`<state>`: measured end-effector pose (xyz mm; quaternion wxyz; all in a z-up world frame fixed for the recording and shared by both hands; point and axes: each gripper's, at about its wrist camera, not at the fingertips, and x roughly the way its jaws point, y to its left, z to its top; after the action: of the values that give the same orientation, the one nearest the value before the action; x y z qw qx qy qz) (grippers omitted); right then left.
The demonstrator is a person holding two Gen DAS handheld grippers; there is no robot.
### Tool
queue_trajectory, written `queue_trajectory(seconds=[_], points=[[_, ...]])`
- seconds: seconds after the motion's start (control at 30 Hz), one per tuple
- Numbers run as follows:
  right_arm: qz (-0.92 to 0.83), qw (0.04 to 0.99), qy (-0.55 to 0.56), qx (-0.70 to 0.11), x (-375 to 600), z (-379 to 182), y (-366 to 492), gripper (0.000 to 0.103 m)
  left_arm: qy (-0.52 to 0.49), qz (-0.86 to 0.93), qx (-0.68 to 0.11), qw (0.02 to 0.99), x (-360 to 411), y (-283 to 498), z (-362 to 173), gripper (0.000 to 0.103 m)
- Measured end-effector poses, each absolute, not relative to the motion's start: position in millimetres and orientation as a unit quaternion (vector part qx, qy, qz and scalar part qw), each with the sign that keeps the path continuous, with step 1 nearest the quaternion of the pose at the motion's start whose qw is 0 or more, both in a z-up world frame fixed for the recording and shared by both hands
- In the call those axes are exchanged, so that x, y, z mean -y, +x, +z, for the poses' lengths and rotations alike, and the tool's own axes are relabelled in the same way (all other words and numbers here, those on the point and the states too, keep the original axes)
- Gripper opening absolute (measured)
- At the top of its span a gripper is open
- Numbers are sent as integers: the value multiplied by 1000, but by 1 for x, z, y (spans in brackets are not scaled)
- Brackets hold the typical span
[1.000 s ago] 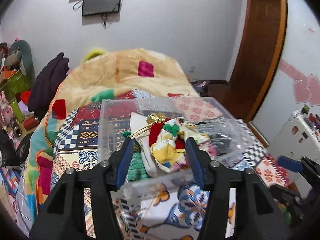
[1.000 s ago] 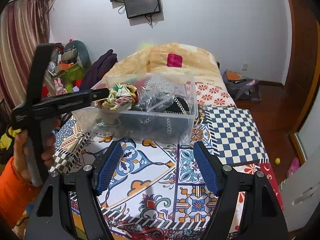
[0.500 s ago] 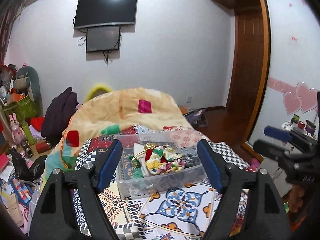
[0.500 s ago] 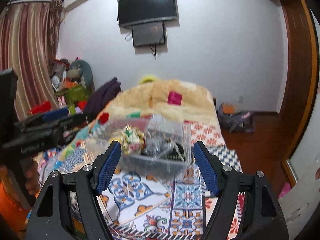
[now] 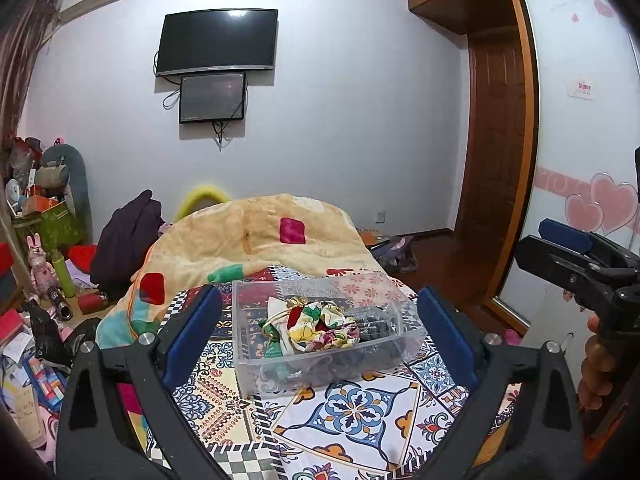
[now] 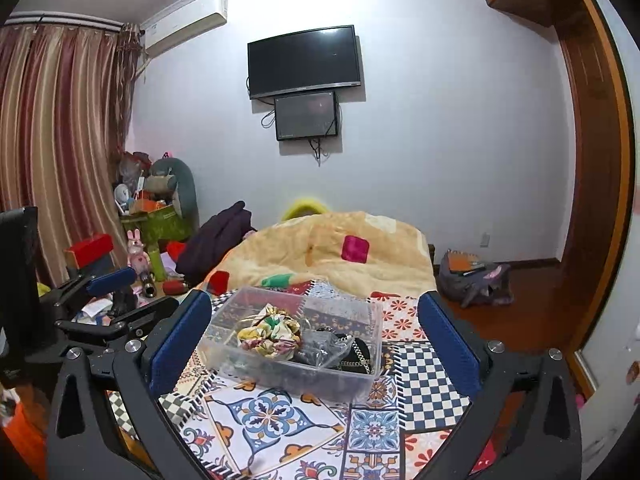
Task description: Organize soft objects
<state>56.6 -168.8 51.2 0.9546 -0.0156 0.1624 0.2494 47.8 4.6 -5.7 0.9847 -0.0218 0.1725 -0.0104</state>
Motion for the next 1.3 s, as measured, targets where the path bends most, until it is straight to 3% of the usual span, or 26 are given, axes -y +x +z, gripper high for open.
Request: queue_trajectory(seconds=[1.3], points=[[245,958,-3,-152,175,54,56,103,-27,-21,-154,987,5,39,5,103]])
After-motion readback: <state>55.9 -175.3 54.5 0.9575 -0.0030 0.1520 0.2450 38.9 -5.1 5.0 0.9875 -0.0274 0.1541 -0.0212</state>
